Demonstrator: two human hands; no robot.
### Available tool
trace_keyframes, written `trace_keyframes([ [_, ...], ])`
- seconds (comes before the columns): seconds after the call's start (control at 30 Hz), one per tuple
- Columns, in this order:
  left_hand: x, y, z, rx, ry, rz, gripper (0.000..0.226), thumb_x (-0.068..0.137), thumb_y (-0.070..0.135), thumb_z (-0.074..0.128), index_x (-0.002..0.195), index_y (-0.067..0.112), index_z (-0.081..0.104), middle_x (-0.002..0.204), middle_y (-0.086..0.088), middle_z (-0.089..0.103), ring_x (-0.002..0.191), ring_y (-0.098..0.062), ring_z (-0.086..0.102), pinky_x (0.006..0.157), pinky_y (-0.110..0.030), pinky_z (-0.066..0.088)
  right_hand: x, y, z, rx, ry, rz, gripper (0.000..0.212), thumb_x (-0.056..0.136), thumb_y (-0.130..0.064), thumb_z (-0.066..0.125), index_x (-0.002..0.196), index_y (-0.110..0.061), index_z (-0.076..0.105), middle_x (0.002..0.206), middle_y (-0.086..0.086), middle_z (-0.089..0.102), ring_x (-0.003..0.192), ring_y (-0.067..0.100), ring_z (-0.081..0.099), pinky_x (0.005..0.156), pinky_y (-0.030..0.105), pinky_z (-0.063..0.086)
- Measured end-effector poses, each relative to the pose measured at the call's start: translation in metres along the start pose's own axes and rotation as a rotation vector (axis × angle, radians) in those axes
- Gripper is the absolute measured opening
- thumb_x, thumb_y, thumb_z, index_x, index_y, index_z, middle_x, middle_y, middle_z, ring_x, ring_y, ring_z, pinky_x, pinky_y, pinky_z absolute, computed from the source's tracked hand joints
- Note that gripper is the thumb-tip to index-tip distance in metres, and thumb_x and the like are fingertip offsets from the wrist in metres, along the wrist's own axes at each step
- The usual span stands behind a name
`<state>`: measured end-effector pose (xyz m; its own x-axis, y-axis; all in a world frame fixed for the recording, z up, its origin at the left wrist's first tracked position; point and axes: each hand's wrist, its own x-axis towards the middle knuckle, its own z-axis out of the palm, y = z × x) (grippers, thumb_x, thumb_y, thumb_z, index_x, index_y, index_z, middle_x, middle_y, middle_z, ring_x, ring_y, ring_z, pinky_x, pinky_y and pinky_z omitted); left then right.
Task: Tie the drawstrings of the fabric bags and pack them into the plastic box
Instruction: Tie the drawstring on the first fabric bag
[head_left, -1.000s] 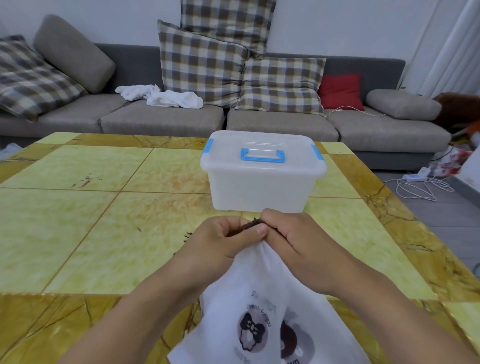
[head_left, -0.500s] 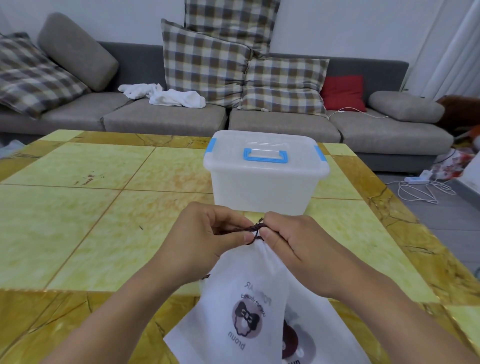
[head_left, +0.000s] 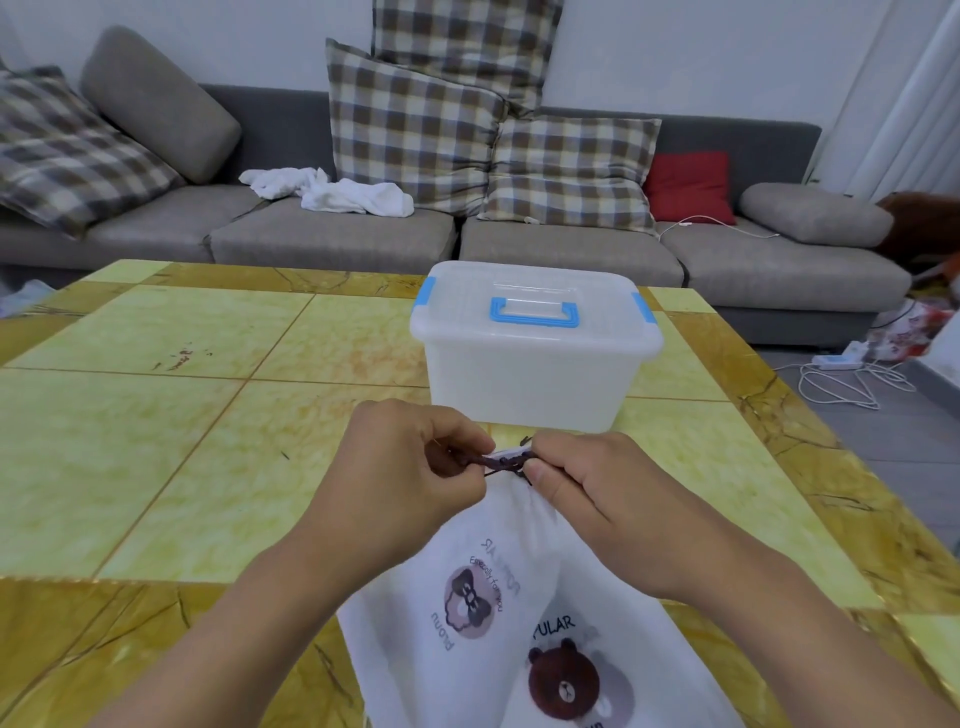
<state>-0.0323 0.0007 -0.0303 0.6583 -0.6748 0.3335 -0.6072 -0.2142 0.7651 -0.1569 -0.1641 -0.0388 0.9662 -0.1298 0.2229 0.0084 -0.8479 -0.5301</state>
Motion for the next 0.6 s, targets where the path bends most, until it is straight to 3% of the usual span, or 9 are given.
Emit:
trace_keyframes([
  [0.2, 0.000, 0.000, 0.003, 0.095, 0.085, 0.009, 0.025, 0.073, 0.000, 0.072, 0.075, 0.024, 0.078, 0.058, 0.014, 0.067, 0.053, -0.006, 0.064, 0.052, -0.018, 0.051, -0.001, 0.003, -0.002, 0.169, 0.033, 0.047, 0.039, 0.103, -0.027, 0.052, 0.067, -0.016, 0.042, 0.058, -0.012, 0.040, 0.055, 0.008, 0.035, 0.052, 0.021, 0.028],
  [0.4, 0.008, -0.009, -0.001, 0.107, 0.126, -0.037, 0.026, 0.073, -0.002, 0.070, 0.074, 0.023, 0.077, 0.057, 0.015, 0.066, 0.052, -0.005, 0.061, 0.049, -0.012, 0.046, -0.003, 0.018, -0.005, 0.588, -0.007, 0.188, 0.037, 0.095, -0.034, 0.055, 0.065, -0.018, 0.039, 0.060, -0.003, 0.028, 0.053, 0.014, 0.024, 0.049, 0.026, 0.024],
  [0.6, 0.014, -0.016, -0.002, 0.019, 0.143, -0.137, 0.022, 0.076, -0.003, 0.069, 0.073, 0.017, 0.078, 0.051, 0.011, 0.066, 0.041, -0.002, 0.054, 0.043, -0.010, 0.040, -0.003, 0.025, -0.012, 0.744, -0.029, 0.219, 0.035, 0.095, -0.026, 0.062, 0.068, -0.011, 0.046, 0.059, 0.009, 0.032, 0.052, 0.019, 0.028, 0.053, 0.039, 0.019],
])
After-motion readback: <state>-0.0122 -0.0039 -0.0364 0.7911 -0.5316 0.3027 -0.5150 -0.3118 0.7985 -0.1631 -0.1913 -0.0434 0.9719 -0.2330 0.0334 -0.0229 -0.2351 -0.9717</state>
